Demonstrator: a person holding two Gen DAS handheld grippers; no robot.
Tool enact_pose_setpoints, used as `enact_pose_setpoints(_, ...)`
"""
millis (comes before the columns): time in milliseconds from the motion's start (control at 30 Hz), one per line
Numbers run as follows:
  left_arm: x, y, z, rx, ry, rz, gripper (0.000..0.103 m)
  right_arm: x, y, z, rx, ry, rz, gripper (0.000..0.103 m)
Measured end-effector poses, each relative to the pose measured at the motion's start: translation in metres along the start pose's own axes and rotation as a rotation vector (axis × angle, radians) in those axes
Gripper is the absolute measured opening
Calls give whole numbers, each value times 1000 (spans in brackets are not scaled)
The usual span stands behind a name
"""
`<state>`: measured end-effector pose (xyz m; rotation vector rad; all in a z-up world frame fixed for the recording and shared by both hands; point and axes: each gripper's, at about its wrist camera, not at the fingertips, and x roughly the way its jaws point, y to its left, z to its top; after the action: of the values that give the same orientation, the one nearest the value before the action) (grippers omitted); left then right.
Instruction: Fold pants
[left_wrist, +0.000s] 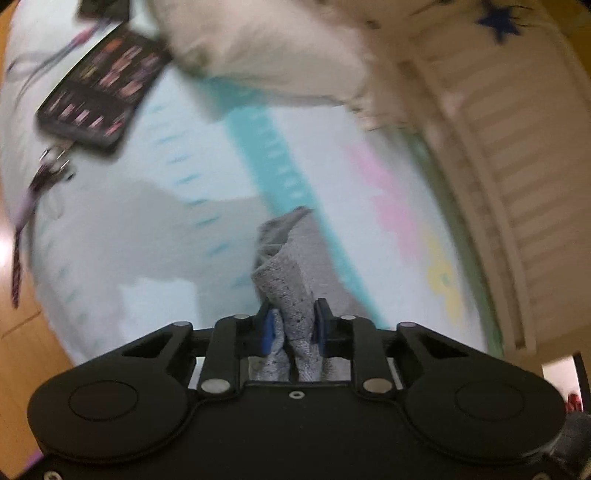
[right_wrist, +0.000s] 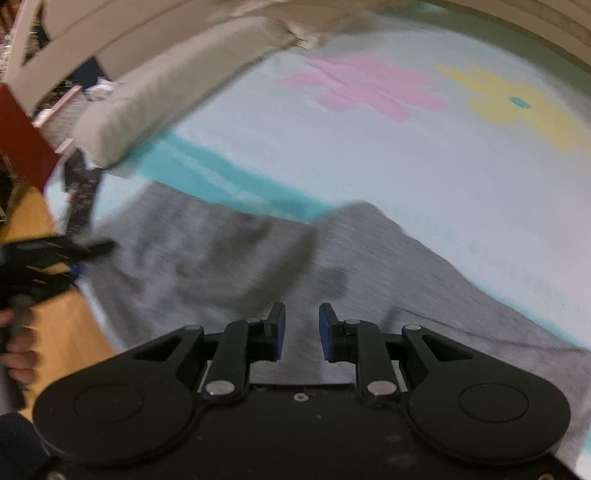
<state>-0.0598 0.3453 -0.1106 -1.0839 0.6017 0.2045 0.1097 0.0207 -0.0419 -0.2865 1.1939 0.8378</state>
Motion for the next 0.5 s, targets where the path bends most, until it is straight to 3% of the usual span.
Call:
enact_pose_setpoints(300, -29, -61, -16, 146, -69, -95, 21, 22, -56, -27, 117, 104, -150, 22)
enact_pose_setpoints(400, -33, -79, -20, 156, -55, -158, 20, 38, -72, -45, 198, 172, -127, 24)
enact_pose_setpoints(500, -33, -111, -32, 241, -56, -207, 16, 30, -79, -45, 218, 147, -96, 25)
